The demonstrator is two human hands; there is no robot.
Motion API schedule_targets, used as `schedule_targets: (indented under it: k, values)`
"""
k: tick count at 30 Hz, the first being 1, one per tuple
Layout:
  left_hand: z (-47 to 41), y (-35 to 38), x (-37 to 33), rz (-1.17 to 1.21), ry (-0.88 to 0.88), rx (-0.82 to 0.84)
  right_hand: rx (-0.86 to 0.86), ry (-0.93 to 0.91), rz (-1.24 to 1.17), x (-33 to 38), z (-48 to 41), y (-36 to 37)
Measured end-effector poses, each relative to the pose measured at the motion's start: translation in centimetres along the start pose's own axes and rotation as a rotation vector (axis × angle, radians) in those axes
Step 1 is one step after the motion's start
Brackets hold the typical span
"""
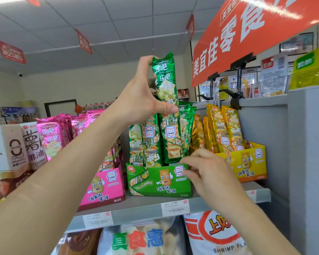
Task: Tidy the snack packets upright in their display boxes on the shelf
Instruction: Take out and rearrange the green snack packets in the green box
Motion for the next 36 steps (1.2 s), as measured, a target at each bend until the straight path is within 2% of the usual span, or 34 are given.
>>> schedule_targets:
  k: [4,6,9,11,13,18,22,24,26,29,32,34,36]
  values:
    - [-0.7,0.9,-0.5,-0.276,-0.037,0.158,-0.032,0.04,-0.127,-0.3,0.1,-0.2]
    - [-0.6,1.1,-0.9,-0.365,-0.017,0.151,-0.017,0.03,-0.139,-0.3,0.1,-0.4]
    - [-0.8,0.0,-1.2,-0.317,0.007,0.098,0.035,-0.002,-0.114,-0.2,-0.2,-0.5]
    - [-1.2,-0.8,-1.0,-0.291,-0.061,0.182,0.067,-0.006,-0.114,-0.2,-0.3,-0.5]
    - [-1.3,-1.1,-0.9,-0.413,-0.073,0.276,0.1,-0.015,-0.102,-0.2,-0.3,-0.4]
    - [-1.6,0.9,-1.5,-0.739,0.137,0.29,0.121,-0.058,-0.126,0.3,-0.4,-0.3]
    - [-2.1,2.4,-1.8,-0.995,0.234,0.302,0.108,-0.051,-0.137,0.2,-0.4,-0.2]
    - [-2.0,2.4,-2.1,-1.127,0.286,0.252,0.107,-0.042,-0.135,-0.1,-0.4,-0.3]
    - [-1.3,1.9,-2.2,-1.134,0.311,0.153,0.109,-0.03,-0.149,-0.2,-0.4,-0.5]
    - [1.2,1.0,-2.3,-0.821,0.363,-0.076,0.105,0.054,-0.168,0.1,-0.3,-0.2]
    - [5.6,0.3,-1.3,-0.544,0.425,-0.452,0.004,0.148,-0.059,1.1,-0.3,0.6]
    - [9.1,0.3,0.7,-0.41,0.267,-0.621,-0.068,0.196,0.026,1.8,-0.4,0.9]
    - [12.1,1.7,3.3,-0.404,0.067,-0.543,-0.131,0.221,0.079,2.3,-0.7,1.1]
Point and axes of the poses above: each hand's wrist, its own z-axis away from the middle knuckle, its own y-axis out of the palm, x = y × z, the point moved 3 cm from there along -z, towards the middle knuckle
